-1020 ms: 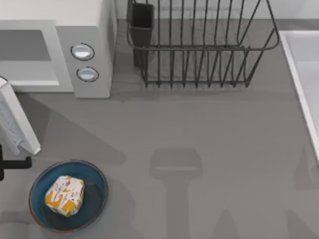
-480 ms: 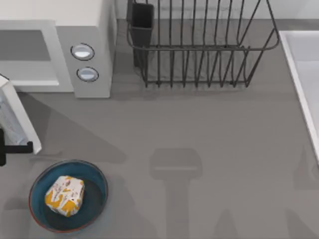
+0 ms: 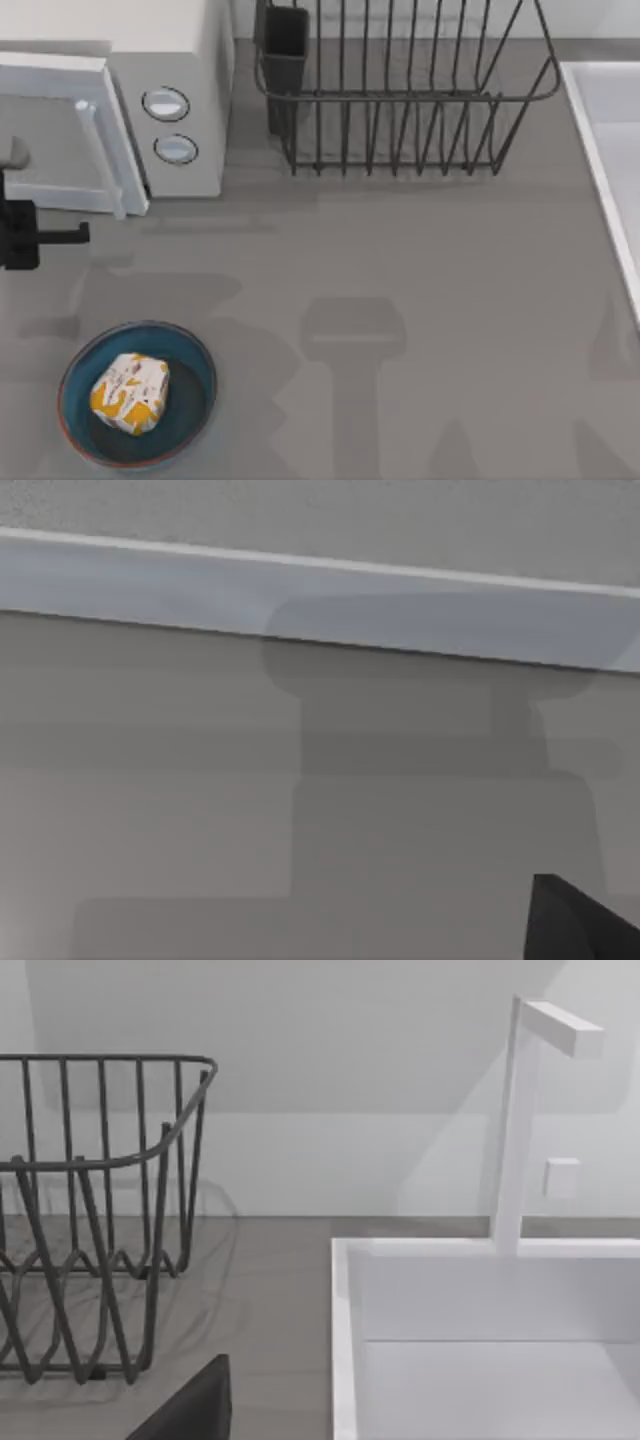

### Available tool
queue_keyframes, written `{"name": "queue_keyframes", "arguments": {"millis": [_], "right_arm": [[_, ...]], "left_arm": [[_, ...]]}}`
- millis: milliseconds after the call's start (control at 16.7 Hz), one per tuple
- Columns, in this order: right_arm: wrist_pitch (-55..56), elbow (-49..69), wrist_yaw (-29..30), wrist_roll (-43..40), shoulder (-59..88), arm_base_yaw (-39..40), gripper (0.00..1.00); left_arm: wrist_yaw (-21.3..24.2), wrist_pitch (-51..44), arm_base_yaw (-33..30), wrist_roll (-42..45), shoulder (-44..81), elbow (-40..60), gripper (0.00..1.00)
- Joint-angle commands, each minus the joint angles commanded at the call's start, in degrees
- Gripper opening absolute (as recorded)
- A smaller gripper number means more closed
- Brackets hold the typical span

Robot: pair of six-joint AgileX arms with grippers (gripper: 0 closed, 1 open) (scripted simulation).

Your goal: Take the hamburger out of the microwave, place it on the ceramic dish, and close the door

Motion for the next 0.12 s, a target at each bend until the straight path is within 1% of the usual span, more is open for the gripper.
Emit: {"name": "queue_keyframes", "arguments": {"millis": [120], "right_arm": [[0.0, 0.0, 0.0, 0.0, 0.0, 0.0, 1.0]], "left_arm": [[-0.04, 0.3, -0.06, -0.03, 0.52, 0.4, 0.0]]}}
